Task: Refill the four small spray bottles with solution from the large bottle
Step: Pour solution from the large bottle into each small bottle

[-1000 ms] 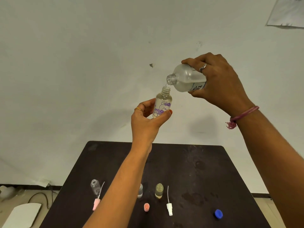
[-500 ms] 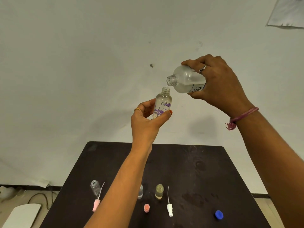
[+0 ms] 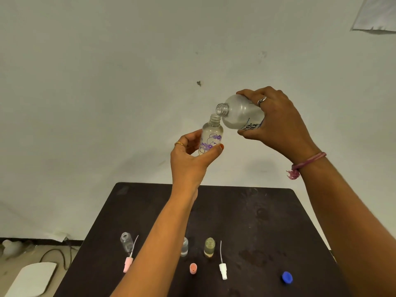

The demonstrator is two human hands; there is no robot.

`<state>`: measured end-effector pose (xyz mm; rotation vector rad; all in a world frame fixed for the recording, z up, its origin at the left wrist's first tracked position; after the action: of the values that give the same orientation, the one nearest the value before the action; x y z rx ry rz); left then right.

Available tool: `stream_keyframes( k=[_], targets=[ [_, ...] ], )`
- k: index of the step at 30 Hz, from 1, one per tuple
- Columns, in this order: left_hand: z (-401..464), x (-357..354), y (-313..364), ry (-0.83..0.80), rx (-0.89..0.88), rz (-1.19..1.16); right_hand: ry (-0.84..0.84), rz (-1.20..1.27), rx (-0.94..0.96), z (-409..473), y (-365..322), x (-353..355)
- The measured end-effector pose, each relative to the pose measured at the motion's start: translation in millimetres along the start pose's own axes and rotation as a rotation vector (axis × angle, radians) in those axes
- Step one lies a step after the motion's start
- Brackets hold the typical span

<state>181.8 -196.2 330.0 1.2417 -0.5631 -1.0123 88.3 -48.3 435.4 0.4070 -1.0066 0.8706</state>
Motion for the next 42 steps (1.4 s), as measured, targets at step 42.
stream_keyframes(
  k=[42],
  targets=[
    [-83.5, 162.2, -185.2, 0.131, 0.296, 0.288, -0.176, 1.082, -0.499, -94.8, -74.7, -237.3]
  ],
)
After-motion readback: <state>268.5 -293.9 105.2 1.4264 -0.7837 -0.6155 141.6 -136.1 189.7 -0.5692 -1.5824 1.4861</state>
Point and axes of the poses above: each hand's wrist, its own z-axis towards the middle knuckle, its own x-axis out of the back of the hand, y = z × x, the point moved 7 cm from there along z, towards the middle knuckle, and after that the axes turned 11 degrees about -y, right-handed, at the moved point
